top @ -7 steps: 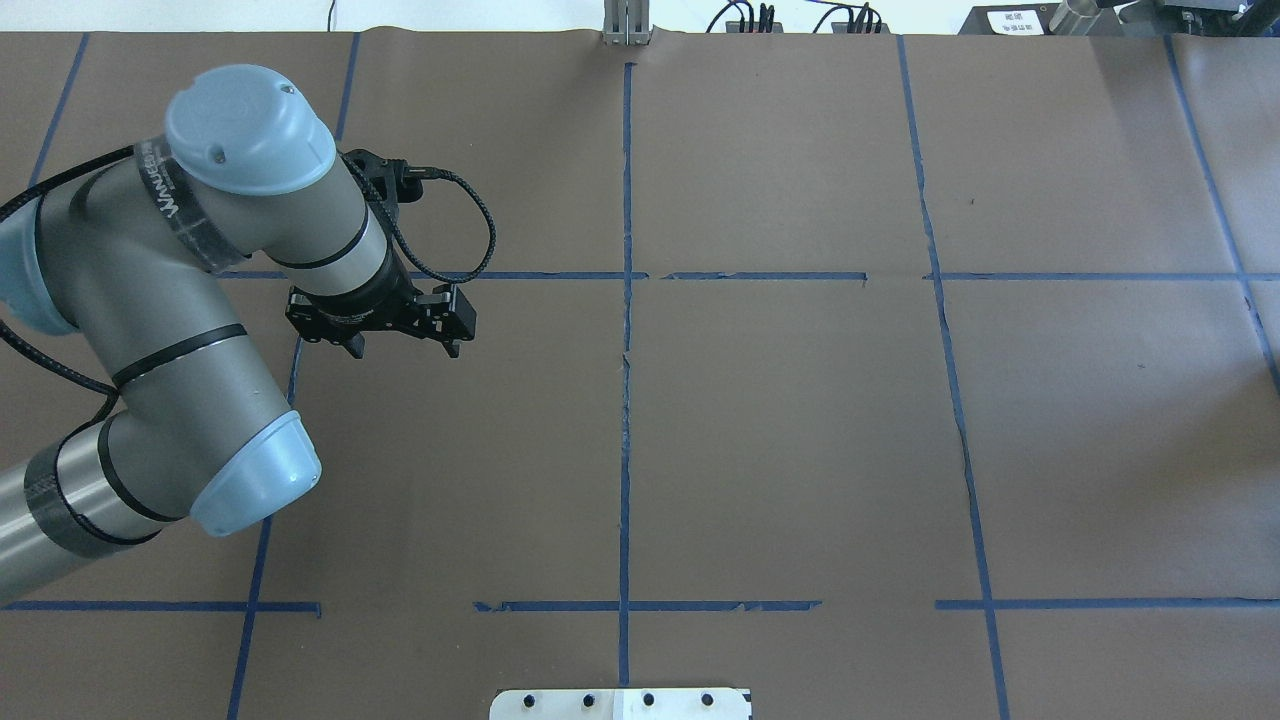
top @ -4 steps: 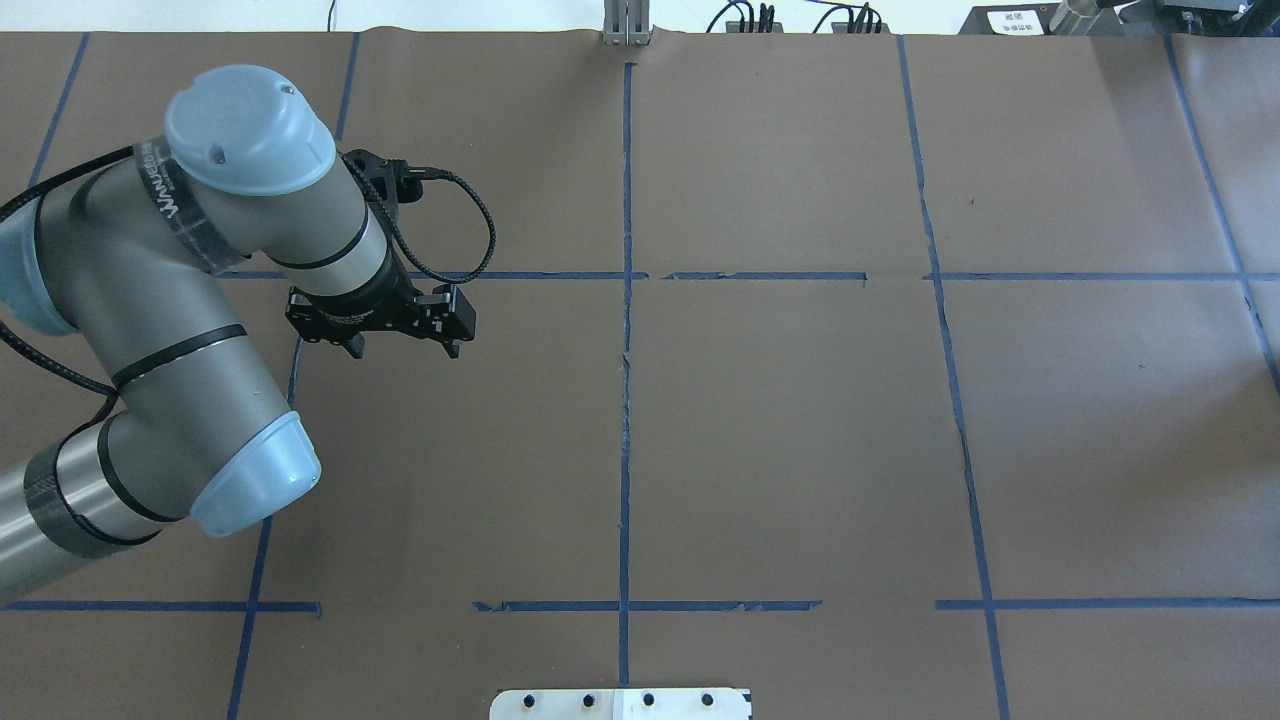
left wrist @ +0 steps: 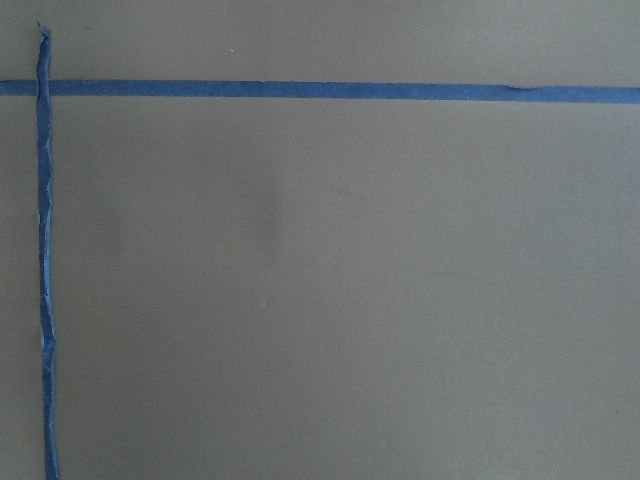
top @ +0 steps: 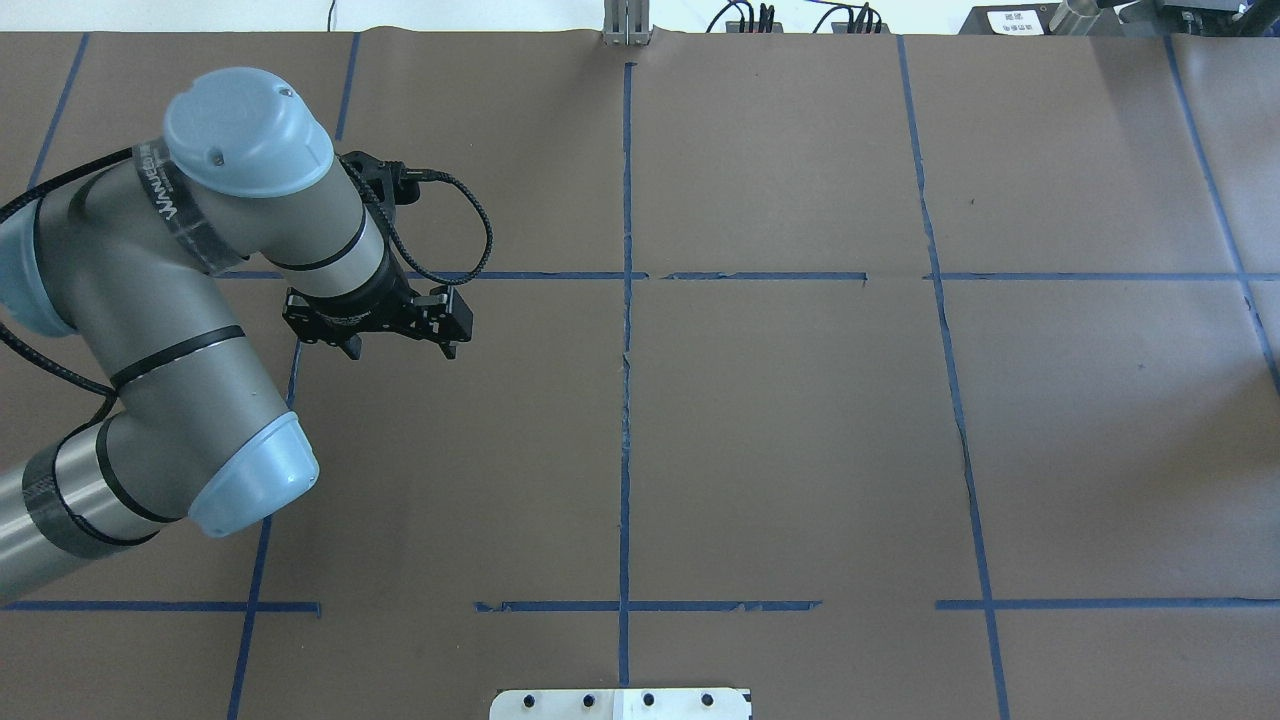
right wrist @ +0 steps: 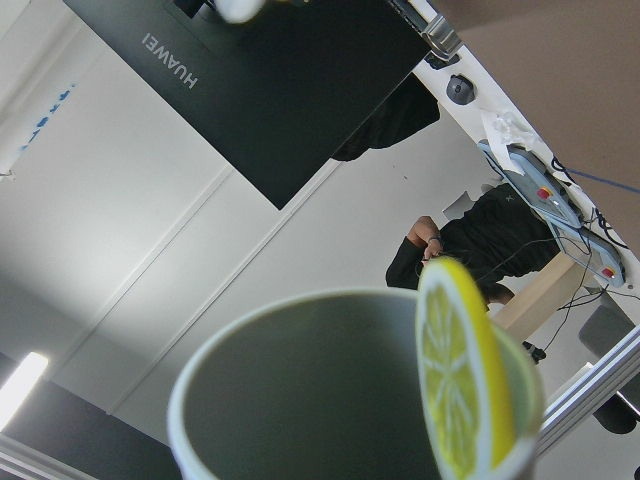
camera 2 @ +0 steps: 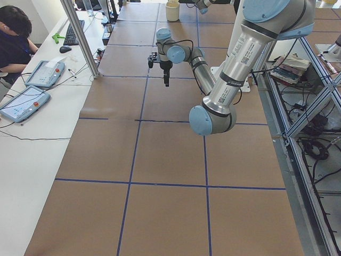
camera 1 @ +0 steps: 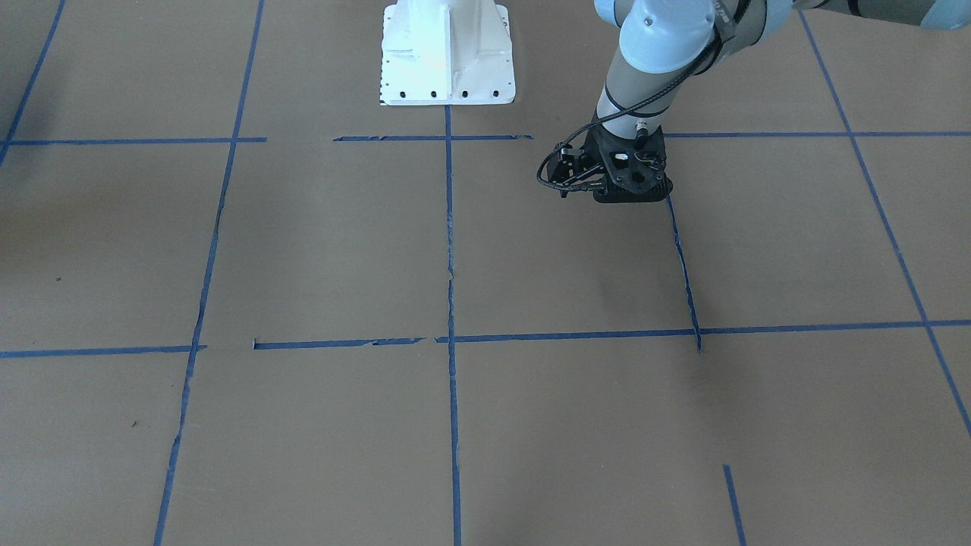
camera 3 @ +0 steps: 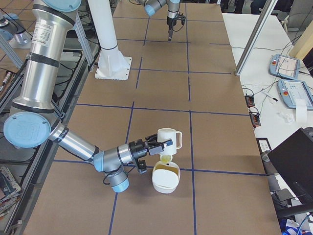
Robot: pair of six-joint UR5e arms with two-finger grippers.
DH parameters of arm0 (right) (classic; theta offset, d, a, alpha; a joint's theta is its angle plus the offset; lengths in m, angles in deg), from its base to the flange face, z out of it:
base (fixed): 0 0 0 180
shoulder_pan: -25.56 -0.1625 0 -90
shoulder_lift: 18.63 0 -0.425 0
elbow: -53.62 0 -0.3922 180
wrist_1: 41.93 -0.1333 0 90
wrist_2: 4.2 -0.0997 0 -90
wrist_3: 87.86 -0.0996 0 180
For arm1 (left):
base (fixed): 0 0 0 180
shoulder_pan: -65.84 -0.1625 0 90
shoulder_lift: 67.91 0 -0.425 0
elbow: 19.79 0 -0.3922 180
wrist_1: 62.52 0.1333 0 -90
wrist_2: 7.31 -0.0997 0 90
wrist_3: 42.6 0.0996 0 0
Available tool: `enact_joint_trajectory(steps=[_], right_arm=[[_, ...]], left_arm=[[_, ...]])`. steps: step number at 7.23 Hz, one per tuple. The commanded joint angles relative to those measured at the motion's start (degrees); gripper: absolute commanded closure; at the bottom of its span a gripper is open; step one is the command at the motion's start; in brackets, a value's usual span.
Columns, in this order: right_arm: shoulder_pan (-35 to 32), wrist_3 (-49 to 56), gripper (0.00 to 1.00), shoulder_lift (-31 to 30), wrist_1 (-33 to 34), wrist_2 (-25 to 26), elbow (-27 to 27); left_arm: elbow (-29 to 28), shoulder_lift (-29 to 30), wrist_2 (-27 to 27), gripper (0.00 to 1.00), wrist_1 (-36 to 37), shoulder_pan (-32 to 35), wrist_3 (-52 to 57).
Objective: Left arm hands cup to right arm to dump lemon
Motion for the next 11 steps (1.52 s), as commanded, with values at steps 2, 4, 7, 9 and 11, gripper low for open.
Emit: enact_joint_trajectory(steps=[2, 4, 7, 9, 11], right_arm=[[0.0, -0.1, 0.71, 0.0, 0.1, 0.0, 0.0], [0.0, 1.0, 0.64, -0.1, 0.8, -0.6, 0.1], [-0.1, 18.4, 0.66, -0.8, 2.0, -6.1, 0.8], [-0.1, 35.3, 0.69, -0.9, 3.2, -8.4, 0.7], [-0.1, 48.7, 0.69, -1.2, 4.9, -10.9, 0.7]], left_arm=[[0.0, 0.1, 0.0, 0.00, 0.0, 0.0, 0.0], [-0.1, 0.1, 0.1, 0.00, -0.1, 0.0, 0.0], [-0.1, 0.1, 0.2, 0.00, 0.0, 0.0, 0.0], [0.0, 0.1, 0.4, 0.00, -0.1, 0.0, 0.1], [0.0, 0.1, 0.4, 0.00, 0.0, 0.0, 0.1]])
